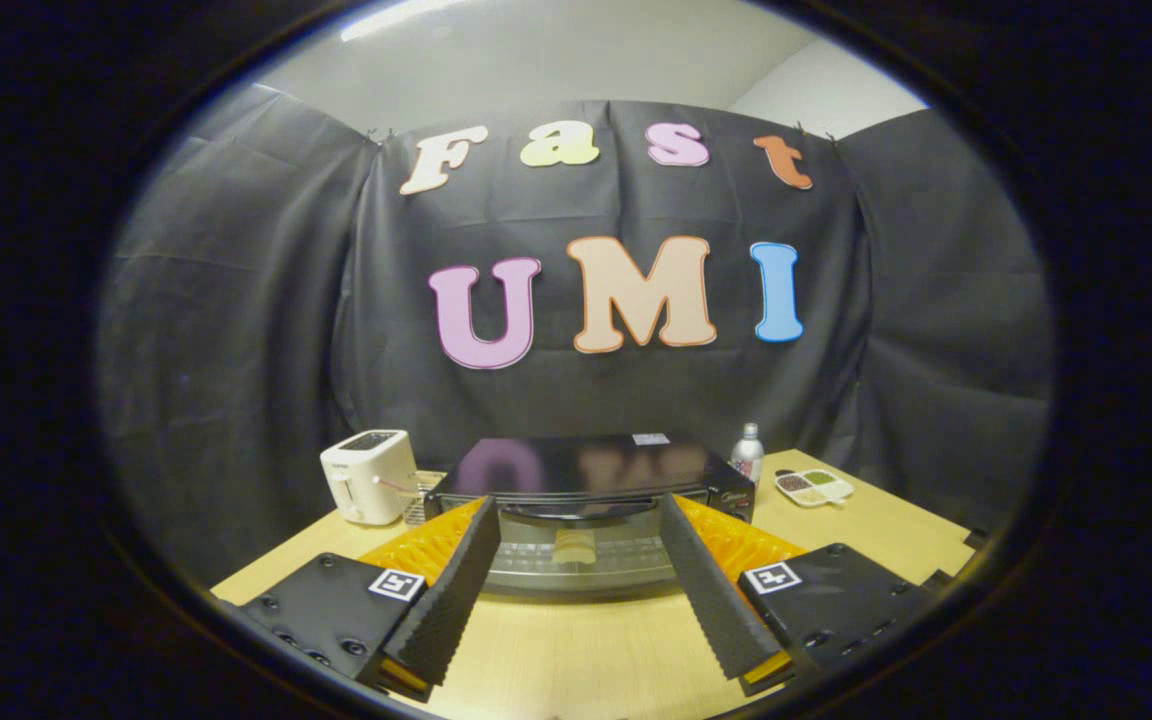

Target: Open the toaster oven, put the food inside, and close the toaster oven door.

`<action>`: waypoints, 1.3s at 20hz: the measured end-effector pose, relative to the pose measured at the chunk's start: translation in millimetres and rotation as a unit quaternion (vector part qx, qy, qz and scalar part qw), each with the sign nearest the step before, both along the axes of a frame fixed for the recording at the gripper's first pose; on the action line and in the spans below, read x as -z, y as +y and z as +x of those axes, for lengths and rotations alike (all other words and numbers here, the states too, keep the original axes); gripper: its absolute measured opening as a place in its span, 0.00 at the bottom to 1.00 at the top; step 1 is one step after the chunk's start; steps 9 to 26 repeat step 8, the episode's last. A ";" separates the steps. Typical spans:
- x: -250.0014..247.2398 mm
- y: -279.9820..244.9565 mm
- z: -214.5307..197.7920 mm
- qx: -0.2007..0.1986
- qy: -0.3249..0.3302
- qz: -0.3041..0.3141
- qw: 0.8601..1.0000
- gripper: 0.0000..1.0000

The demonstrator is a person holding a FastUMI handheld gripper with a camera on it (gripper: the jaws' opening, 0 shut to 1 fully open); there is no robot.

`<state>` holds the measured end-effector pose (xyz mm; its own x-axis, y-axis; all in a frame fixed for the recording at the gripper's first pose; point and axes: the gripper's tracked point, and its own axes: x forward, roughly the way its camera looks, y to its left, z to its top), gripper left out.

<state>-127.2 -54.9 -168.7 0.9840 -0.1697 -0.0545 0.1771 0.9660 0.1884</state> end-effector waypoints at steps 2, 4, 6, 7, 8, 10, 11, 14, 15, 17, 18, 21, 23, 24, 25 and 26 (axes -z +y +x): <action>-13.6 2.1 -6.3 -0.007 -0.016 -0.001 1.000 1.00; -23.7 1.5 -12.9 -0.008 -0.030 -0.002 1.000 1.00; -31.0 0.7 -19.2 -0.007 -0.038 -0.005 0.999 1.00; -33.7 -0.2 -21.5 -0.006 -0.041 -0.008 0.999 1.00; -35.1 -0.2 -23.1 -0.006 -0.043 -0.011 0.999 1.00; -35.1 -0.2 -23.1 -0.006 -0.043 -0.011 0.999 1.00; -35.1 -0.2 -23.1 -0.006 -0.043 -0.011 0.999 1.00; -35.1 -0.2 -23.1 -0.006 -0.043 -0.011 0.999 1.00; -35.1 -0.2 -23.1 -0.006 -0.043 -0.011 0.999 1.00; -35.1 -0.2 -23.1 -0.006 -0.043 -0.011 0.999 1.00; -35.1 -0.2 -23.1 -0.006 -0.043 -0.011 0.999 1.00; -35.1 -0.2 -23.1 -0.006 -0.043 -0.011 0.999 1.00; -35.1 -0.2 -23.1 -0.006 -0.043 -0.011 0.999 1.00; -35.1 -0.2 -23.1 -0.006 -0.043 -0.011 0.999 1.00; -35.1 -0.2 -23.1 -0.006 -0.043 -0.011 0.999 1.00; -35.1 -0.2 -23.1 -0.006 -0.043 -0.011 0.999 1.00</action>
